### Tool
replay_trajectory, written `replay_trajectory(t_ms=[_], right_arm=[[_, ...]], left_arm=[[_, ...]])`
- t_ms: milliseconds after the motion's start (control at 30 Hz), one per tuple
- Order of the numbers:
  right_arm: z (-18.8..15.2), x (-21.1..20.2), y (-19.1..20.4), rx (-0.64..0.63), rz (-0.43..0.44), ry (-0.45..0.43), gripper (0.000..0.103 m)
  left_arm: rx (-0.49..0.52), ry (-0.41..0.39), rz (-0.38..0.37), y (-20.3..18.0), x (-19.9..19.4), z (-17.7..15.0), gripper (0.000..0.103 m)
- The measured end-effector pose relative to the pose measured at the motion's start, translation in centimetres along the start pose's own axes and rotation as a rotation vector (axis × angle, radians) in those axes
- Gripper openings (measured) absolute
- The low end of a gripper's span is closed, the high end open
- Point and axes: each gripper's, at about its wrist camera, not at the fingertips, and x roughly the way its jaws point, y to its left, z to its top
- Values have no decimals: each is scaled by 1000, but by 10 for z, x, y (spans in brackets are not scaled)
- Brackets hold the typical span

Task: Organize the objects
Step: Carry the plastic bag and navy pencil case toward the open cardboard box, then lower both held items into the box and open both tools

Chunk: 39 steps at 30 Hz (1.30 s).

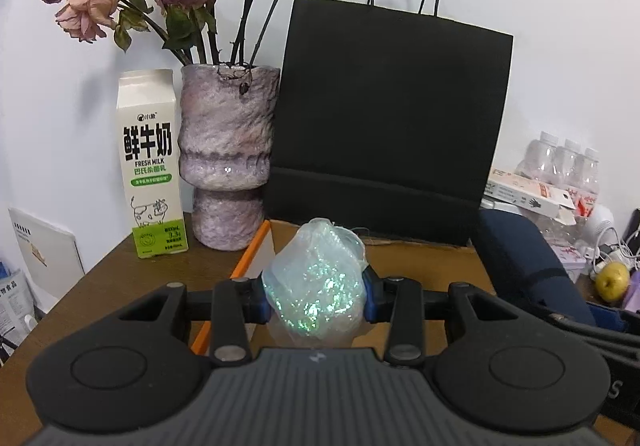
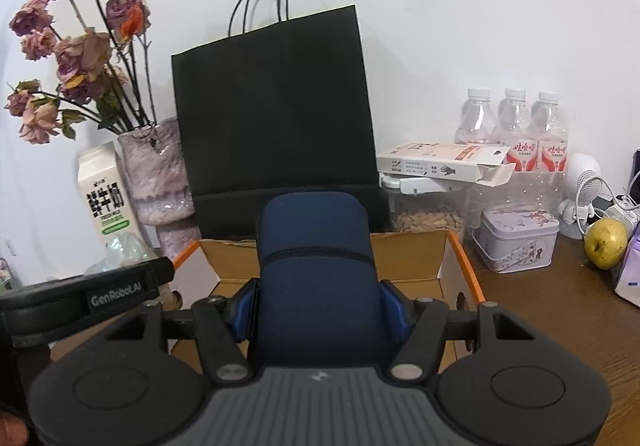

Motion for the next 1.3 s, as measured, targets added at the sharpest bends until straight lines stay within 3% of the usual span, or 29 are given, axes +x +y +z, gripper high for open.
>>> replay_trajectory(t_ms=[367,433,500,533,600,633,700,933,1067,1300], right_arm=[[-5,28,-3,2,-18,39,61],[-7,32,-2,-6,-16,55,62],[-8,35,-2,-7,-21,76,67],[-8,36,-2,-4,-32,74,70],[-8,34,-4,2,-62,64,85],[-7,33,-5,8,-72,59,88],[-6,32,-8,27,-65,57,95],[-4,27,-8,29,-62,61,96],[-3,20,-10,40,-58,56,102],[6,4,-15,86,-11,41,103]], left_arm=[[17,32,22,-7,24,-8,41],[22,39,30,-7,27,-10,46],[19,42,37,-6,27,-10,74],[18,39,46,-6,27,-10,80],[15,17,98,-5,24,-9,101],[11,11,109,-3,24,-8,103],[0,17,94,0,23,-7,103],[2,22,90,0,21,-7,103],[-8,27,84,2,18,-6,103],[-41,9,73,10,-1,0,103]])
